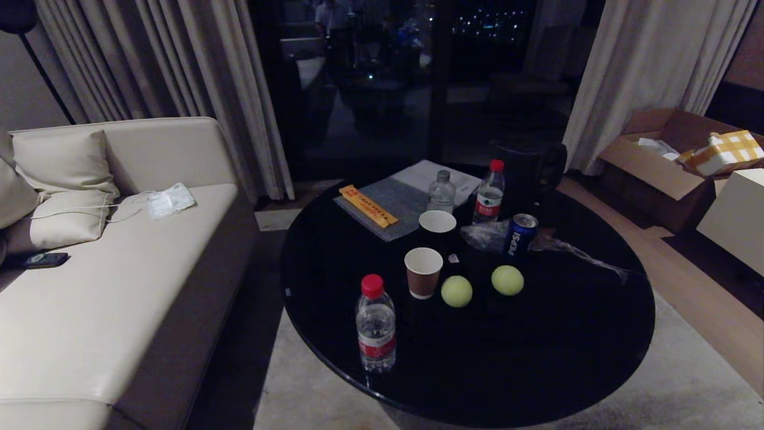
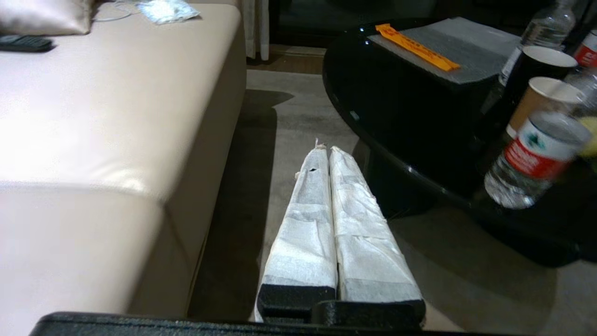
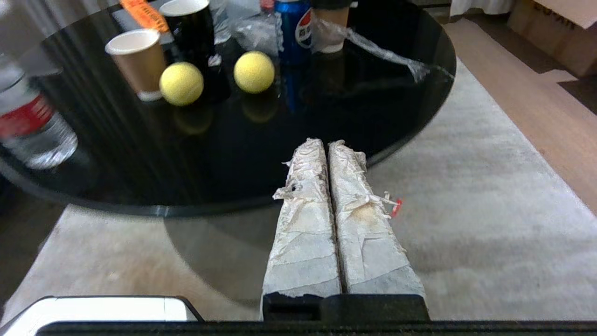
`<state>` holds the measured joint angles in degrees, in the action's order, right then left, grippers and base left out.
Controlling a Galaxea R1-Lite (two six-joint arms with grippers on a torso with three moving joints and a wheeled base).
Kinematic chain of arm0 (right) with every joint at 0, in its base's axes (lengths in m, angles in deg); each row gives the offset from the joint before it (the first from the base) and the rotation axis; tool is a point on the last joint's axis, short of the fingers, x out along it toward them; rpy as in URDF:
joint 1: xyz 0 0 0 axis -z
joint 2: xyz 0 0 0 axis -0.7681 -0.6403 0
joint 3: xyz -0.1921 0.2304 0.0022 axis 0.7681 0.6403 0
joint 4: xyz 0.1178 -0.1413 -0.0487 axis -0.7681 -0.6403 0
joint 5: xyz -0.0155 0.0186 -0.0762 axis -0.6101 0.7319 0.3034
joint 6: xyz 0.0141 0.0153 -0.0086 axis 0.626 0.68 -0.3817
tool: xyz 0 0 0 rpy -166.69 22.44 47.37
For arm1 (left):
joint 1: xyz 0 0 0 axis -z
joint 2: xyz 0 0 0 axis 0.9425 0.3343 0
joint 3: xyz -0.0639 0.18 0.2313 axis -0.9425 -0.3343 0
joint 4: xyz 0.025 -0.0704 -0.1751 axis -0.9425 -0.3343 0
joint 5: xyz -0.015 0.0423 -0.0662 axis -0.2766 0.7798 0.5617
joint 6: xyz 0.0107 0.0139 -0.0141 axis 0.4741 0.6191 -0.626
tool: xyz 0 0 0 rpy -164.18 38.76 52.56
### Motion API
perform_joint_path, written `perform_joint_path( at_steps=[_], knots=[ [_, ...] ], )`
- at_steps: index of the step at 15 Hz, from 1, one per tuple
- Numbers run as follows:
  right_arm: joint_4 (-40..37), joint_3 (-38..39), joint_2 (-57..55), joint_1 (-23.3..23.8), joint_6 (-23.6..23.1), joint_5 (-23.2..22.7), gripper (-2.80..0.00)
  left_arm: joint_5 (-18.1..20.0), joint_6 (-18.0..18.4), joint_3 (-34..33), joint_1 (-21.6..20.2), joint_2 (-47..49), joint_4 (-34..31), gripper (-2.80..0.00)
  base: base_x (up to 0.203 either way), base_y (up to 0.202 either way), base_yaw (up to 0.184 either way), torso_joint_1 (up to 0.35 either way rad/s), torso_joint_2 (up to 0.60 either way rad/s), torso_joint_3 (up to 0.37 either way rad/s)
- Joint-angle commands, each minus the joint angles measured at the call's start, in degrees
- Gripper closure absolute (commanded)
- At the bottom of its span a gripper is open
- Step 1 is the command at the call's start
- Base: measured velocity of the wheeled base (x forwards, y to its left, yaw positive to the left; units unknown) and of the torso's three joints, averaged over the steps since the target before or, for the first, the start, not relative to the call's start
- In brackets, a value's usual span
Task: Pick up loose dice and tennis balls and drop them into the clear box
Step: Pick up the ball on the table
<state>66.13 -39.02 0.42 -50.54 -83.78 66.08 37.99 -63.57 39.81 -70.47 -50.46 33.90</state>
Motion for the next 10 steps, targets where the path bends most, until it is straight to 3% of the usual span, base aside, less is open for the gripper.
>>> perform_joint_path(
  at_steps=[1, 4, 10],
  knots=[
    [0.0, 0.0, -0.1, 0.0, 0.0, 0.0, 0.0, -0.1, 0.0, -0.1, 0.0, 0.1, 0.0, 0.0, 0.181, 0.0, -0.002, 0.003, 0.01, 0.002],
    [0.0, 0.0, -0.1, 0.0, 0.1, 0.0, 0.0, -0.1, 0.0, -0.1, 0.0, 0.1, 0.0, 0.0, 0.151, 0.0, -0.001, 0.001, 0.0, 0.003],
    [0.0, 0.0, 0.0, 0.0, -0.1, -0.1, 0.0, -0.2, -0.2, -0.1, 0.0, 0.1, 0.0, 0.0, 0.0, 0.0, 0.0, 0.0, 0.0, 0.0]
  ],
)
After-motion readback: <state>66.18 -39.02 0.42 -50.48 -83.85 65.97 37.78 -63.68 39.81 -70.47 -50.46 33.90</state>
